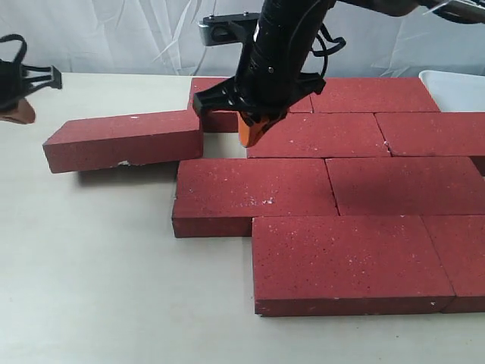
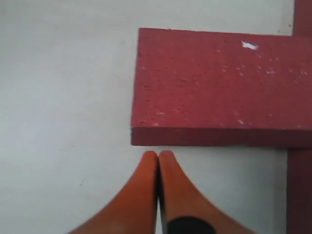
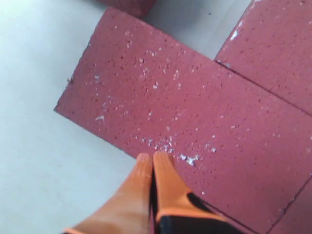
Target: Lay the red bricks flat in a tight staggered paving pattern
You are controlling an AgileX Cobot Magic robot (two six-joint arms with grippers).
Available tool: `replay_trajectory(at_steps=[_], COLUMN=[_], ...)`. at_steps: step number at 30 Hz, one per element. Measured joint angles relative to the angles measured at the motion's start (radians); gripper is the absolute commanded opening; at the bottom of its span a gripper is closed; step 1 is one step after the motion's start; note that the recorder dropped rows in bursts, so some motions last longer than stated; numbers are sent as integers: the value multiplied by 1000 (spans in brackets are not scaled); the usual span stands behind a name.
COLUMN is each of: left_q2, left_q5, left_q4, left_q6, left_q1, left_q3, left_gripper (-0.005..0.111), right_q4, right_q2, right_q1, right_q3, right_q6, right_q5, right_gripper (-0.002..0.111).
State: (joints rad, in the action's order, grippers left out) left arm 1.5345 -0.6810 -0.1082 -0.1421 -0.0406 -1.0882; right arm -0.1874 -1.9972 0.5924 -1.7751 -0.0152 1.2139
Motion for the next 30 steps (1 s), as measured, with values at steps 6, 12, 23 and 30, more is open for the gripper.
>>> replay_trajectory(at_steps=[6,12,23,30], left_q2=[39,107,244,339], left_q5=[88,141,228,318], left_q4=[-8,-25,-239,-280], left_q6=[18,45,240,280], left_q1=[-102,-127,-127,-127], left_q3=[46,54,54,54], left_gripper=[0,0,0,0], right_q4=[10,19,22,22], right_q2=[86,116,116,116], right_q1=[0,0,0,0], right_q3=[131,207,279,340], right_q6=[15,15,15,15], right_q5=[-16,-77,-159,-215], right_gripper=[-1,-1,-1,-1])
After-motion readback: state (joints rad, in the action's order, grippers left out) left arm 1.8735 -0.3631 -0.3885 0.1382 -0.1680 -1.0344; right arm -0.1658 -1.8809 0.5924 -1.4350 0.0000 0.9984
